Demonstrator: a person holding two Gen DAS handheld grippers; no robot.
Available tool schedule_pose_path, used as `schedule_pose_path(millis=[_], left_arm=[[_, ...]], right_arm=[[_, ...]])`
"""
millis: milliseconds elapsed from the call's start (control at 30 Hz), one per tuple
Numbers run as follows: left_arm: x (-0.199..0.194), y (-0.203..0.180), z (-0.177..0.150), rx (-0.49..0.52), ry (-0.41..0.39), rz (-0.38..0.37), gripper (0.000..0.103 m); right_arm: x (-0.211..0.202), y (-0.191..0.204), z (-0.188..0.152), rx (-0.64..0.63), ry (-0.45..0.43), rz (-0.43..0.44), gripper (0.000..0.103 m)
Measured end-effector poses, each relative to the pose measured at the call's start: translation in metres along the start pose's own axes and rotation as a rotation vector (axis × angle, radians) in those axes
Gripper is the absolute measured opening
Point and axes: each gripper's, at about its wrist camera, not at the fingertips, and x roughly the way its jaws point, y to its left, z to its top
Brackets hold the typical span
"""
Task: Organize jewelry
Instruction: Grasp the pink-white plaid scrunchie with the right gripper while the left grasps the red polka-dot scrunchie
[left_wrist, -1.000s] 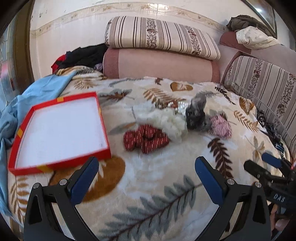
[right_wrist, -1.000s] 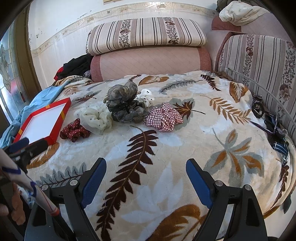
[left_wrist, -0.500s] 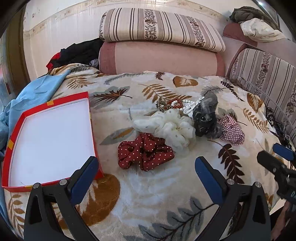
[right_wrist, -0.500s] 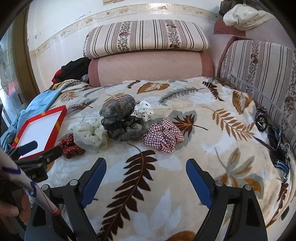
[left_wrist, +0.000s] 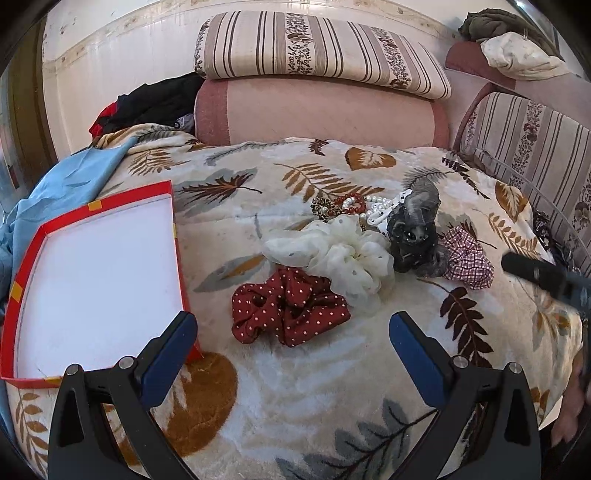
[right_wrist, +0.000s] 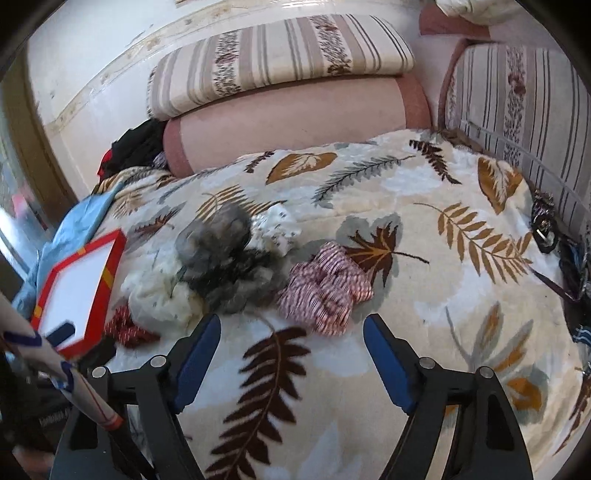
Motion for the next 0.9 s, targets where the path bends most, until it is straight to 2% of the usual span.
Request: schedule_pose_path(millis=[167,233,333,400,567,633,667,700,800,867,900], left_arm=[[-0.006,0.02,0.012,-0.031,-0.028,-0.022,0.101],[-0.009,0.032,0.017,-0.059,-0.036,-0.038,0.097],[-0.007,0.043,0.021,-0.087,-0.028,-0.058,0.085],[-0.005,0.045,0.021,-0.1,-0.014,-0.084,0.079],[0.002,0.033,0.017,-0.053,0.014,-0.096,0.079],[0.009,0.029,0.016,-0.042,0.04,-0.104,0.079],[0.013,0.027,0.016,-0.036,0.053,-0.108,0.079],[0.017,0.024,0.015,-0.026,0.065,-0.112,0.079],[0.029,0.013,0.015,0.029,0.097,-0.108,0.079],[0.036,0.007,0.014,0.055,0.109,-0.109,0.078],[0.042,0.002,0.014,0.077,0.12,-0.104,0.071]], right_arm=[[0.026,-0.036,0.022,0.135,0.068,0.067,0.083],[0.033,-0.05,0.02,0.188,0.08,0.085,0.078],[0.041,-0.063,0.016,0.241,0.1,0.119,0.073],[0.044,-0.066,0.017,0.268,0.105,0.146,0.073],[0.064,-0.054,0.016,0.263,0.153,0.189,0.073],[0.078,-0.048,0.014,0.263,0.193,0.188,0.058],[0.082,-0.047,0.013,0.259,0.206,0.185,0.038],[0.086,-0.046,0.012,0.253,0.218,0.179,0.024],[0.083,-0.047,0.013,0.255,0.2,0.169,0.016],[0.075,-0.049,0.015,0.252,0.167,0.156,0.015],[0.07,-0.05,0.017,0.244,0.145,0.142,0.015]])
